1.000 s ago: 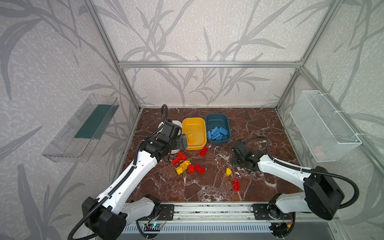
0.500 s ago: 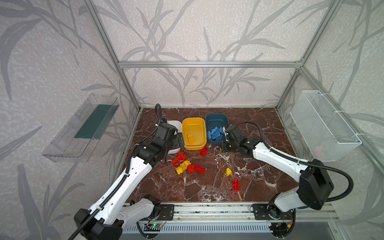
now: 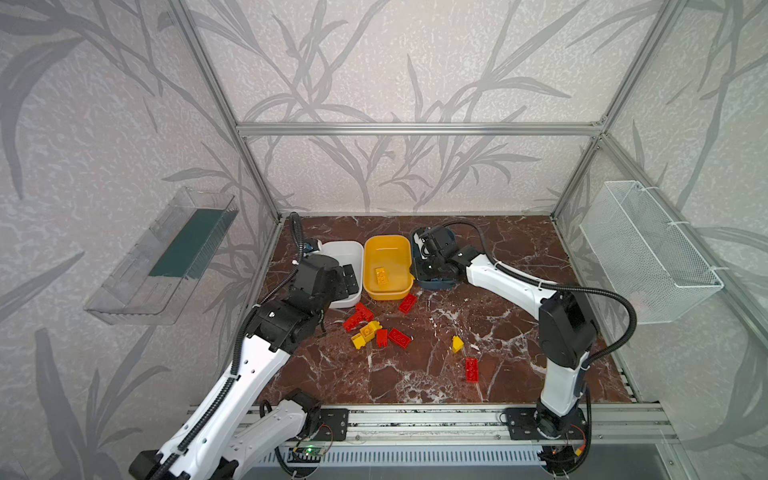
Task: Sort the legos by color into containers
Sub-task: 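Carry the yellow brick into the yellow bin with the right gripper and release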
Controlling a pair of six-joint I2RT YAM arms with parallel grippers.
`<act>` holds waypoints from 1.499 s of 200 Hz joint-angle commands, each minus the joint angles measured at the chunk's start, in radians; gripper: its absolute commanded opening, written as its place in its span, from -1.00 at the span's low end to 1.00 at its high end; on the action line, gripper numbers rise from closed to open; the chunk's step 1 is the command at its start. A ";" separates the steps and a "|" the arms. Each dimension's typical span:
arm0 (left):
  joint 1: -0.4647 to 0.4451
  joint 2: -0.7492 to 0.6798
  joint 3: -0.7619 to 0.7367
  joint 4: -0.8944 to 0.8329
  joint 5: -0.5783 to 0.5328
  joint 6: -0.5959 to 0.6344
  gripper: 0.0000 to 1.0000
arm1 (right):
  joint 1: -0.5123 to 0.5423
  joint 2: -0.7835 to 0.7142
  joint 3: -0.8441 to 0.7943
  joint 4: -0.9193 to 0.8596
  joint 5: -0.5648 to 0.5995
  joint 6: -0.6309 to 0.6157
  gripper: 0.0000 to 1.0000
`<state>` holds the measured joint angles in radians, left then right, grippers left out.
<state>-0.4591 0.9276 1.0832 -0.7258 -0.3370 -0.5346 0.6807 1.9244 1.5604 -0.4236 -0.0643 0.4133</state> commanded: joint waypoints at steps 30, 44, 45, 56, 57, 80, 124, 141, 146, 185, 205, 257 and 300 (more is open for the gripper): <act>0.004 0.005 -0.008 0.011 -0.002 -0.005 0.96 | 0.017 0.130 0.184 -0.074 -0.035 -0.024 -0.57; 0.004 0.011 -0.007 0.009 -0.003 -0.003 0.96 | 0.017 0.163 0.227 -0.088 -0.043 -0.022 -0.56; 0.004 0.012 -0.006 0.008 -0.002 -0.003 0.96 | 0.017 0.164 0.229 -0.089 -0.043 -0.022 -0.56; 0.004 0.018 -0.001 0.001 -0.006 -0.001 0.96 | 0.018 0.184 0.253 -0.093 -0.051 -0.024 -0.55; 0.004 0.019 -0.001 0.001 -0.006 -0.001 0.96 | 0.018 0.185 0.254 -0.094 -0.052 -0.024 -0.55; 0.004 0.020 -0.003 0.001 -0.013 0.000 0.96 | 0.019 0.219 0.303 -0.099 -0.058 -0.027 -0.53; 0.005 0.047 0.000 -0.004 0.000 -0.002 0.96 | 0.019 0.269 0.372 -0.109 -0.071 -0.027 -0.35; 0.013 0.064 0.002 -0.003 0.016 -0.002 0.96 | 0.019 0.284 0.387 -0.109 -0.089 -0.037 -0.14; 0.017 0.069 0.004 -0.004 0.023 -0.005 0.96 | 0.019 0.286 0.386 -0.105 -0.094 -0.037 -0.07; 0.056 0.096 0.006 -0.008 0.046 -0.022 0.96 | 0.020 0.291 0.395 -0.081 -0.119 -0.040 0.28; 0.053 0.110 0.004 -0.017 0.043 -0.049 0.95 | 0.019 0.280 0.407 -0.081 -0.120 -0.047 0.35; 0.054 0.134 -0.071 -0.094 0.082 -0.159 0.79 | 0.019 0.167 0.300 -0.037 -0.123 -0.061 0.37; 0.053 0.044 -0.211 -0.067 0.120 -0.220 0.40 | 0.019 -0.006 0.063 0.071 -0.110 -0.049 0.38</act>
<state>-0.4053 1.0286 0.9237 -0.7677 -0.2367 -0.6945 0.6949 2.0480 1.7229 -0.4358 -0.1772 0.3679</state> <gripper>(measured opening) 0.756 0.688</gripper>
